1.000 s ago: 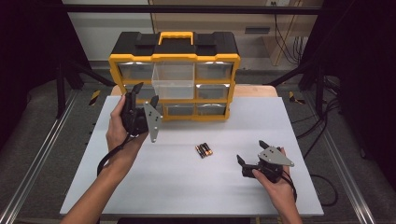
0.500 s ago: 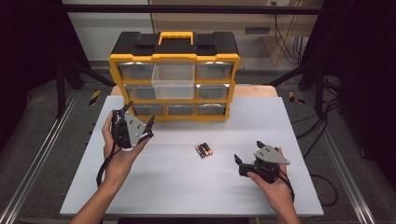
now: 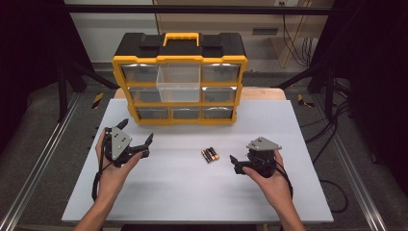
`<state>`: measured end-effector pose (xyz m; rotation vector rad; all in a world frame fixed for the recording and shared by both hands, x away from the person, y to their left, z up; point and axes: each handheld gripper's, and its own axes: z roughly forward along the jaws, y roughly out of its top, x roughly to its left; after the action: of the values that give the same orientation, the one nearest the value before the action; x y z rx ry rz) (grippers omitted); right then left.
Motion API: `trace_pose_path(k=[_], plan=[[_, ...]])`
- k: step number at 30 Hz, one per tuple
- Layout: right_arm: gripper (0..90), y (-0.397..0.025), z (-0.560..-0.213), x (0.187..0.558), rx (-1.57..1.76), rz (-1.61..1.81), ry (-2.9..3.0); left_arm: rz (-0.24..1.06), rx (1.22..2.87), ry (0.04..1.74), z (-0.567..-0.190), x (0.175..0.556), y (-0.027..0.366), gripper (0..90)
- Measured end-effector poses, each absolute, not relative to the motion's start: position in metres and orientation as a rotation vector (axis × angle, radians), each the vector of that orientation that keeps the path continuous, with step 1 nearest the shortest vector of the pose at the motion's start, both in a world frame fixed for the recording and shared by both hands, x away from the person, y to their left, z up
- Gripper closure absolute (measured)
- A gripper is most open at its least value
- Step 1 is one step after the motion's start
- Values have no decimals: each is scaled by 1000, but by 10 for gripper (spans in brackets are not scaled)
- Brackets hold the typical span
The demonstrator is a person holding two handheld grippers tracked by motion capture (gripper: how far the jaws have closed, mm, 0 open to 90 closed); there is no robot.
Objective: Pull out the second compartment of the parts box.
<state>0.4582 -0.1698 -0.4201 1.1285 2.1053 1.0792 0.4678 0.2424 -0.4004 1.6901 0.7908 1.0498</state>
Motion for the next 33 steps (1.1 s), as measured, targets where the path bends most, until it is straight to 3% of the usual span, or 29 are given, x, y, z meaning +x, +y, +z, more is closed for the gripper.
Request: trace_pose_path(k=[14, 33], plan=[[94, -145, -416, 486, 1164, 1016, 2159, 992, 1638, 899, -415, 458, 266, 20], [124, -119, -427, 515, 1283, 986, 2218, 885, 1563, 795, -424, 454, 273, 22]])
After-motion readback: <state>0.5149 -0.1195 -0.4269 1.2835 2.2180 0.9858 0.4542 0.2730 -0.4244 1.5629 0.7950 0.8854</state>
